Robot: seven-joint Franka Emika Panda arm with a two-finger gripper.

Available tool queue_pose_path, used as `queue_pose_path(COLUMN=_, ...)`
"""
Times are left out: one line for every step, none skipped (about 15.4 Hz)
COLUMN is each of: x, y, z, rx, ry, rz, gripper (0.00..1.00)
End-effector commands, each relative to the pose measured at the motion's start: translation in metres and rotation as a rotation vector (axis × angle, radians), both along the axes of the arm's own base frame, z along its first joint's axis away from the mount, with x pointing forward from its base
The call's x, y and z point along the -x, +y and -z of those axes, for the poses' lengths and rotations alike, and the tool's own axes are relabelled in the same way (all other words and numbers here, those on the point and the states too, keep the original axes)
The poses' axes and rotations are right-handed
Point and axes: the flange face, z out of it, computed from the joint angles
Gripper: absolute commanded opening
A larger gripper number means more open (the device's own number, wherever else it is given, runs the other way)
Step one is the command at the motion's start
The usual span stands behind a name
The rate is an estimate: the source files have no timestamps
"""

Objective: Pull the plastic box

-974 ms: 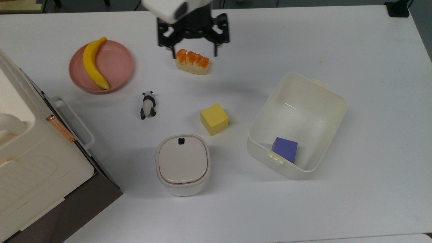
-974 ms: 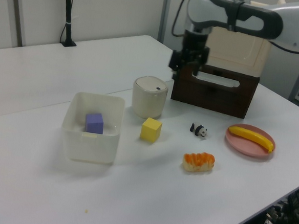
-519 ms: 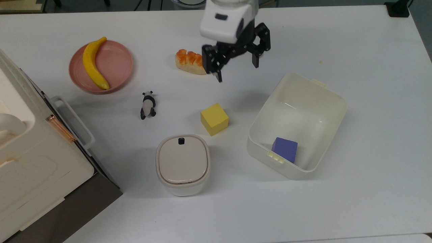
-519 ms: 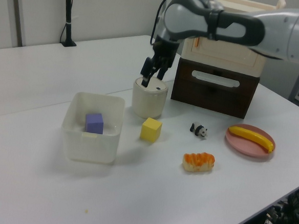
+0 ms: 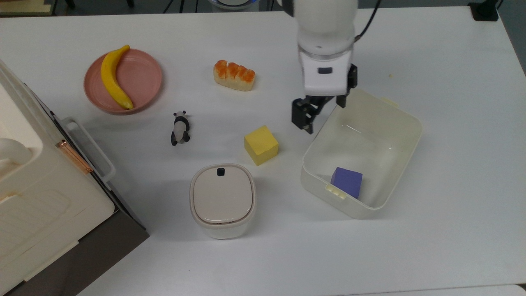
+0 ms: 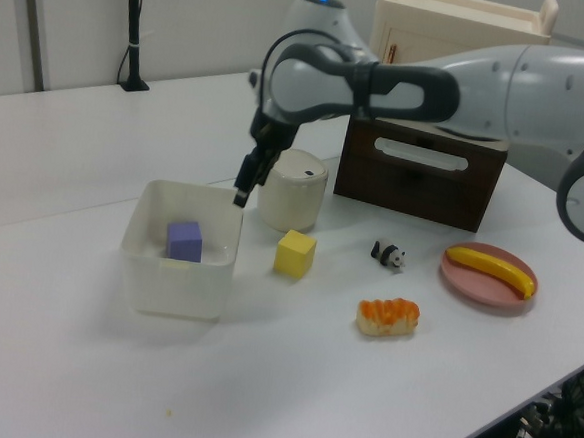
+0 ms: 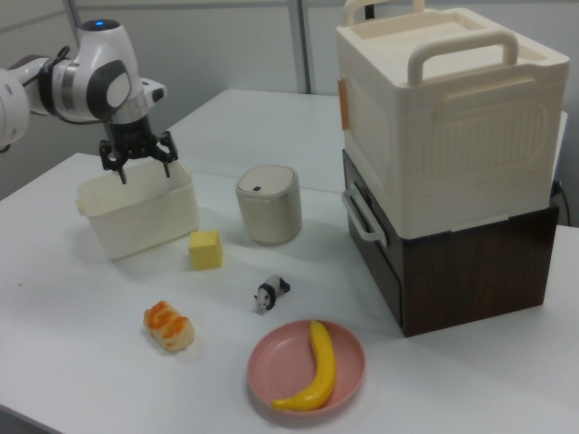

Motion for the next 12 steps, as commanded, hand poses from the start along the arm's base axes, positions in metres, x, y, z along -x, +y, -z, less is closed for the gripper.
queue_pose_path(x=-0.002, y=0.032, z=0.013, rx=-0.02, ry=-0.04, rz=-0.065, gripper=1.0)
queue_pose_path(x=-0.004, y=0.037, z=0.02, rx=-0.017, ry=-0.048, rz=-0.071, gripper=1.0)
queue_pose_path(x=-0.005, y=0.045, z=0.031, rx=-0.015, ry=-0.054, rz=-0.082, gripper=1.0)
queue_pose_path(x=-0.006, y=0.05, z=0.038, rx=-0.001, ry=-0.062, rz=-0.095, gripper=1.0)
queue_pose_path(x=-0.007, y=0.052, z=0.047, rx=0.018, ry=-0.061, rz=-0.105, gripper=1.0)
queue_pose_path(x=-0.006, y=0.055, z=0.05, rx=0.032, ry=-0.065, rz=-0.119, gripper=1.0)
queue_pose_path(x=-0.006, y=0.055, z=0.054, rx=0.044, ry=-0.063, rz=-0.127, gripper=1.0)
queue_pose_path(x=-0.006, y=0.055, z=0.059, rx=0.056, ry=-0.062, rz=-0.14, gripper=1.0)
queue_pose_path(x=-0.006, y=0.055, z=0.061, rx=0.066, ry=-0.061, rz=-0.157, gripper=1.0)
queue_pose_path(x=-0.005, y=0.055, z=0.061, rx=0.079, ry=-0.064, rz=-0.186, gripper=1.0)
queue_pose_path(x=-0.002, y=0.059, z=0.065, rx=0.096, ry=-0.056, rz=-0.222, gripper=1.0)
queue_pose_path(x=0.003, y=0.059, z=0.073, rx=0.107, ry=-0.037, rz=-0.234, gripper=1.0)
